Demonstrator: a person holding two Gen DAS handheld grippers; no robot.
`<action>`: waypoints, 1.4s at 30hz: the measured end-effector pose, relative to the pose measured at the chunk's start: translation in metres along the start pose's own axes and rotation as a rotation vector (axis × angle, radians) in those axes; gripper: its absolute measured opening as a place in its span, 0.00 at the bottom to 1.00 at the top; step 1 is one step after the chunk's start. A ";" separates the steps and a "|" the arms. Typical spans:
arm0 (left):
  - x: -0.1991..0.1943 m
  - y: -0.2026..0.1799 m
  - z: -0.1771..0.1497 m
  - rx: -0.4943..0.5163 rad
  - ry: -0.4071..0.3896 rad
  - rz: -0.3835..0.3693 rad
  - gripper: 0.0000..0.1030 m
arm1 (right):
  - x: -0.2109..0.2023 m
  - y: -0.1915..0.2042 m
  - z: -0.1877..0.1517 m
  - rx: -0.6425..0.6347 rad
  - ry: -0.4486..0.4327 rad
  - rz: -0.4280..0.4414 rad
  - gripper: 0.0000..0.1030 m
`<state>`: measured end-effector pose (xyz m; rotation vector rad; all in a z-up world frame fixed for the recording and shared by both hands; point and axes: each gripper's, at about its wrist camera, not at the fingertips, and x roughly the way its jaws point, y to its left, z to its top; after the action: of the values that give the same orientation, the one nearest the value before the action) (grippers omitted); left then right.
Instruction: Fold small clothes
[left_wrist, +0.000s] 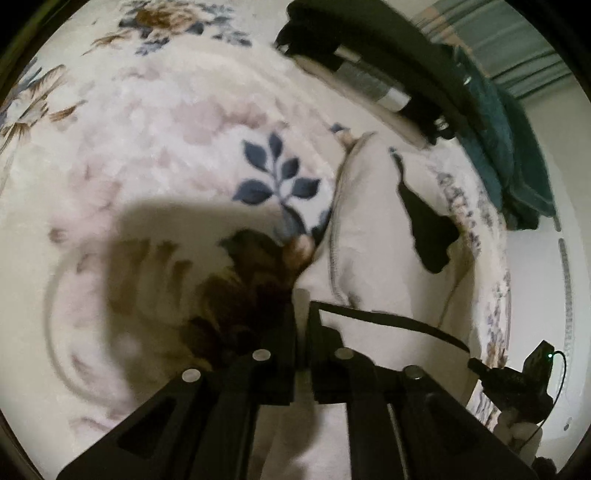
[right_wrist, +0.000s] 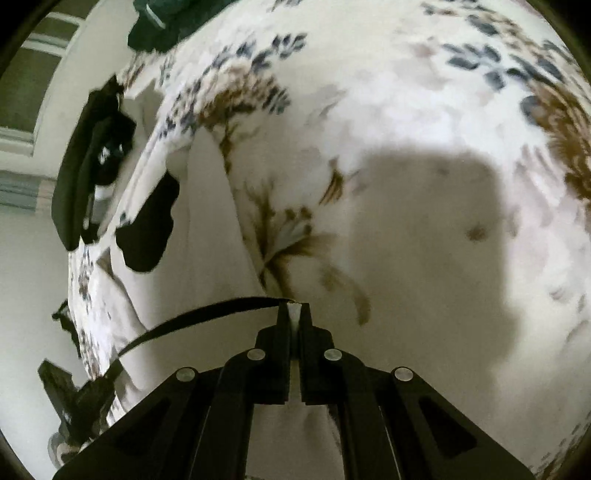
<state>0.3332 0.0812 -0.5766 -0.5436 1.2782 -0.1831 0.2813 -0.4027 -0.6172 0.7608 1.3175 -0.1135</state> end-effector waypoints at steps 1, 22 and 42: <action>0.001 0.002 0.003 -0.011 0.025 -0.006 0.10 | 0.001 0.002 0.002 -0.005 0.011 -0.005 0.08; 0.072 -0.079 0.127 0.314 0.068 0.070 0.57 | 0.046 0.106 0.141 -0.180 0.043 -0.084 0.63; -0.001 -0.110 0.113 0.478 -0.107 0.048 0.01 | 0.007 0.152 0.130 -0.322 -0.062 -0.017 0.04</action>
<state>0.4577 0.0186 -0.5022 -0.1107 1.0928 -0.4010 0.4648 -0.3585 -0.5504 0.4691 1.2449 0.0606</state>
